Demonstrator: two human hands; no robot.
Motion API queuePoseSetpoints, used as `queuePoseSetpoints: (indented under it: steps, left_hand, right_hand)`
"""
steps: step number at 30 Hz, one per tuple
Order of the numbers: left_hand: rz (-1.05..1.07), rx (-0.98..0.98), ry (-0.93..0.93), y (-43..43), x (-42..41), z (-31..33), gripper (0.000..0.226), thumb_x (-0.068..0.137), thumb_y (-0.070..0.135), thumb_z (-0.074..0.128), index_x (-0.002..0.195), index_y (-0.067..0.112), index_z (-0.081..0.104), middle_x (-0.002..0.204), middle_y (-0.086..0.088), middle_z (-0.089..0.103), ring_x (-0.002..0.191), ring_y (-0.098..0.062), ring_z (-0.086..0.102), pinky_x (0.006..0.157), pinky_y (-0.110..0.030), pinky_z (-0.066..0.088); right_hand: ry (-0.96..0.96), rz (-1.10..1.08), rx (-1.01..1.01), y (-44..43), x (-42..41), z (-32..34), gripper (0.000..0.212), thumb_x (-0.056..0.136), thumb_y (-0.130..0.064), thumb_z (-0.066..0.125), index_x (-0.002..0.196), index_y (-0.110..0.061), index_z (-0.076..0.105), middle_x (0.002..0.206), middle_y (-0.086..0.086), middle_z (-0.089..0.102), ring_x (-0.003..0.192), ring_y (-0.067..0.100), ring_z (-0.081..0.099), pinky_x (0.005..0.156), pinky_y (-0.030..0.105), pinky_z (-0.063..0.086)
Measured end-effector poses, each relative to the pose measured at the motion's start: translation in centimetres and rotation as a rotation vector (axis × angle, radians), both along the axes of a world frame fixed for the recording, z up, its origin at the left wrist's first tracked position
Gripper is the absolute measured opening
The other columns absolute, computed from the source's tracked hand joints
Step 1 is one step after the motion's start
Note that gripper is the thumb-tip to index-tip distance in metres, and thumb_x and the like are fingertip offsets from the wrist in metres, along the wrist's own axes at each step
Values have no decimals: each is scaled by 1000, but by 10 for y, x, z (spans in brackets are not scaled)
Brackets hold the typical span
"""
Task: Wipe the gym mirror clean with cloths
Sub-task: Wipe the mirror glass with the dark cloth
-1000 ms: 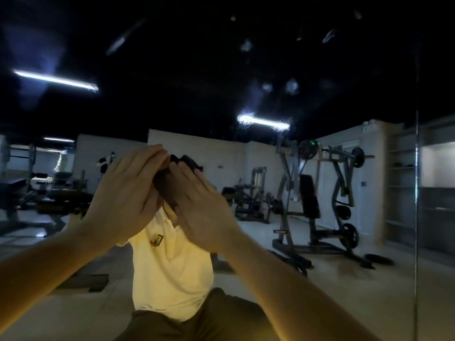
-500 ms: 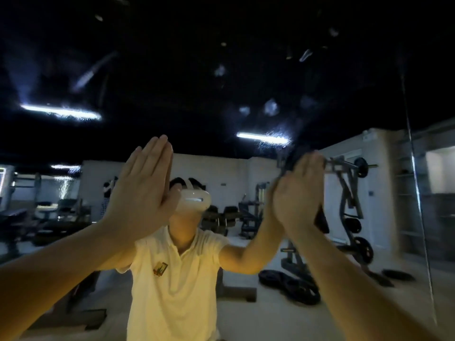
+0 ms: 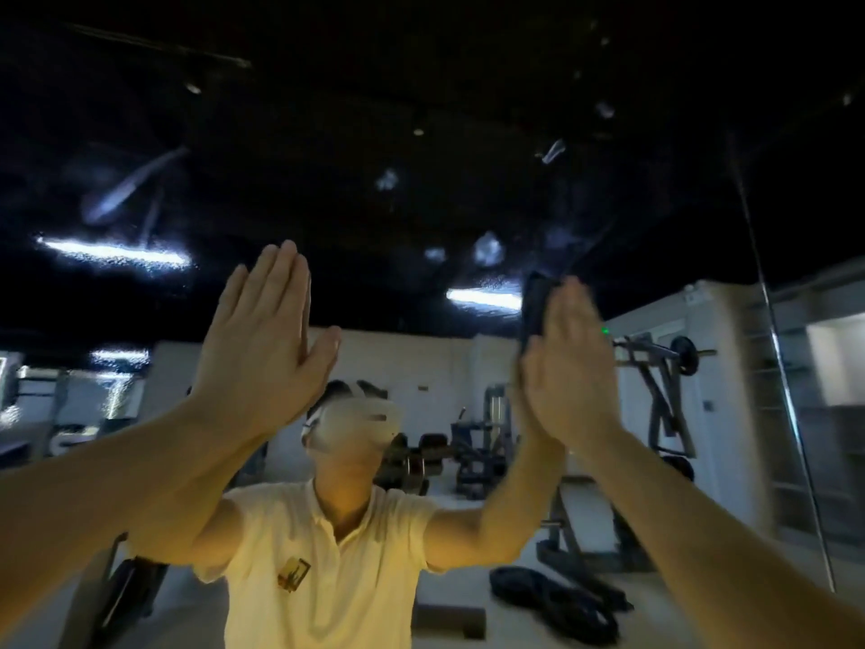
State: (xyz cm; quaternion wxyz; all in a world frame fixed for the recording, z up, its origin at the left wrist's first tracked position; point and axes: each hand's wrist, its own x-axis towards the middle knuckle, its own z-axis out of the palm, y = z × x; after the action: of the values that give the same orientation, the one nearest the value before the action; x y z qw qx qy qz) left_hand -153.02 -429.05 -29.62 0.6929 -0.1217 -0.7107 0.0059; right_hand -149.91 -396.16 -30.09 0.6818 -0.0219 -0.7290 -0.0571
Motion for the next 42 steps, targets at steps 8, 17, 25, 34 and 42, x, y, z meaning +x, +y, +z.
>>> queuePoseSetpoints:
  steps: [8,17,25,34,42]
  left_hand:
    - [17,-34,25,-5,4,2,73,105,49,21,160,0,29,168,-18,27,157,-30,22,127,-51,21]
    - [-90,-1,104,1,9,46,64,100,36,33,150,-2,44,157,-21,43,146,-35,38,122,-52,28]
    - [49,18,59,12,-8,57,82,103,57,17,162,1,17,171,-17,14,160,-28,10,130,-48,12]
    - [13,-7,95,4,8,68,66,100,45,33,143,-1,50,149,-21,51,138,-35,46,114,-52,35]
    - [107,-11,100,-1,-3,82,77,103,54,23,157,0,33,164,-20,32,154,-33,28,127,-49,20]
  right_hand:
    - [28,24,-209,-63,-7,44,68,104,-34,9,157,7,20,166,29,12,157,40,9,128,52,13]
    - [-39,87,406,-101,-11,62,61,105,-34,35,159,-5,26,171,15,9,158,27,5,129,47,4]
    - [-11,-188,-416,52,-12,91,69,101,-31,14,152,10,33,163,30,25,152,41,23,125,51,19]
    - [-54,234,458,-150,-4,100,67,105,-33,40,162,-7,18,172,12,5,159,24,1,124,34,-9]
    - [62,-67,-57,20,-10,125,61,104,-34,33,153,2,38,166,22,25,155,34,20,128,49,15]
